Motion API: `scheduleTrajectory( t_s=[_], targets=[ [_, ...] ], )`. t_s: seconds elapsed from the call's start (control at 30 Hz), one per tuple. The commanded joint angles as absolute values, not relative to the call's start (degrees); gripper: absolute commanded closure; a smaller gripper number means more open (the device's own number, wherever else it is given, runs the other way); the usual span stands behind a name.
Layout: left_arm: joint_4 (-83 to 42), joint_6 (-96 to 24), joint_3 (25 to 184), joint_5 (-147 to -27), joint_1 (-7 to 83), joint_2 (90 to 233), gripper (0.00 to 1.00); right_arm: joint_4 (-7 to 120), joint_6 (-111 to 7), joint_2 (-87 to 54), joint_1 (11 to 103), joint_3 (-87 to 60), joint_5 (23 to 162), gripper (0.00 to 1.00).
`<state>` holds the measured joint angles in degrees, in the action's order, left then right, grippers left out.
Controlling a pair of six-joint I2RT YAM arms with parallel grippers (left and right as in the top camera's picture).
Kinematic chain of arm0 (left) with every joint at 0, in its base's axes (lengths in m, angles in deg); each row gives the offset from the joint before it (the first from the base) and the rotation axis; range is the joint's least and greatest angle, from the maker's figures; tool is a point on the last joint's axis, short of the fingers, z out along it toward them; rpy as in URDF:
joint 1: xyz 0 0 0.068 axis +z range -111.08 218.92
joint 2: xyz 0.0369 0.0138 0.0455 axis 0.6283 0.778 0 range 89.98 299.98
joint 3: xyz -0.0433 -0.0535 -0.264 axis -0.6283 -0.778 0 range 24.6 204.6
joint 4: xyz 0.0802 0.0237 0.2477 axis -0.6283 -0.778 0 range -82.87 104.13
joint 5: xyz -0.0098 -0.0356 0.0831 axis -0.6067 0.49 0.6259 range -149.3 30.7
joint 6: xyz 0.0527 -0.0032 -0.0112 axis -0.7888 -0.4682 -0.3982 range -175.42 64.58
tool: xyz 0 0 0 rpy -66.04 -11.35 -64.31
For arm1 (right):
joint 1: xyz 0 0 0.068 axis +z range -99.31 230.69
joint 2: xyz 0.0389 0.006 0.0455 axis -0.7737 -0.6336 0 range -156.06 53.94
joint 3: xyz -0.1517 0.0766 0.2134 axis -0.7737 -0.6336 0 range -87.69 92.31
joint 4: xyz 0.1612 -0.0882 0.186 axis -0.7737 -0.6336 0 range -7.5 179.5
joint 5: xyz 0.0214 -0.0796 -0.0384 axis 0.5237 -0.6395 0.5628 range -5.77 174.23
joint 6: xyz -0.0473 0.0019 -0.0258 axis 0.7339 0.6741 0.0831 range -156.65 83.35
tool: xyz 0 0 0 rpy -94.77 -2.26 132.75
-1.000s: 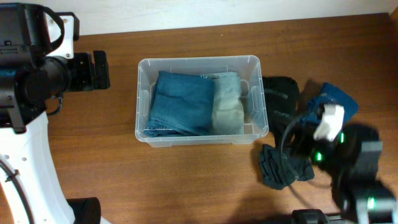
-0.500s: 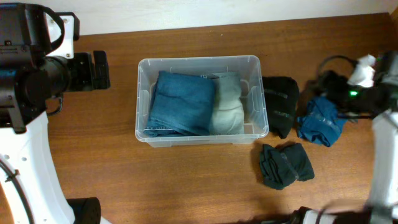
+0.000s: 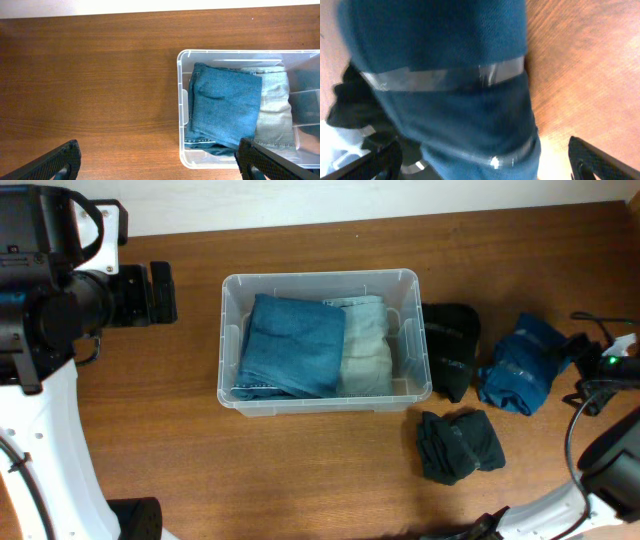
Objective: Pack container
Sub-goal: 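Move the right gripper to the teal-blue garment and grasp it, then lift the teal garment and place it in the box's right side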
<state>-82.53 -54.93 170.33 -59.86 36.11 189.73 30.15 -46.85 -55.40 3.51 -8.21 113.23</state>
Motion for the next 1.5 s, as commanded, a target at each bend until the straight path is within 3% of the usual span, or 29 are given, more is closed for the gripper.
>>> scheduleTrajectory(
  t_s=[0.0,0.23,0.27,0.43,0.6,1.0,1.23,1.47],
  targets=[
    [-82.5,-54.6,170.1,-59.3,36.4,188.7,0.01,32.1,-37.7,-60.3,3.4,-7.5,125.2,0.01],
    [-82.5,-54.6,170.2,-59.3,36.4,188.7,0.01,34.5,-36.5,-66.7,3.4,-7.7,127.8,0.00],
    [-82.5,-54.6,170.2,-59.3,36.4,188.7,0.01,34.7,-36.5,-67.3,3.4,-7.7,127.8,0.04],
    [-82.5,-54.6,170.1,-59.3,36.4,188.7,0.01,34.0,-36.5,-67.8,3.4,-7.6,128.0,0.51],
    [-82.5,-54.6,170.2,-59.3,36.4,188.7,0.00,32.4,-37.9,-64.2,3.4,-7.6,129.2,0.83],
    [-82.5,-54.6,170.2,-59.3,36.4,188.7,0.01,25.1,-38.8,-33.3,9.4,-7.6,137.8,0.87],
    [-82.5,-54.6,170.2,-59.3,36.4,188.7,0.01,31.8,-38.8,-17.4,27.4,-7.6,138.0,0.80],
    [-82.5,-54.6,170.2,-59.3,36.4,188.7,0.01,42.2,-46.0,-19.4,45.6,-7.6,133.7,0.80]
  ],
)
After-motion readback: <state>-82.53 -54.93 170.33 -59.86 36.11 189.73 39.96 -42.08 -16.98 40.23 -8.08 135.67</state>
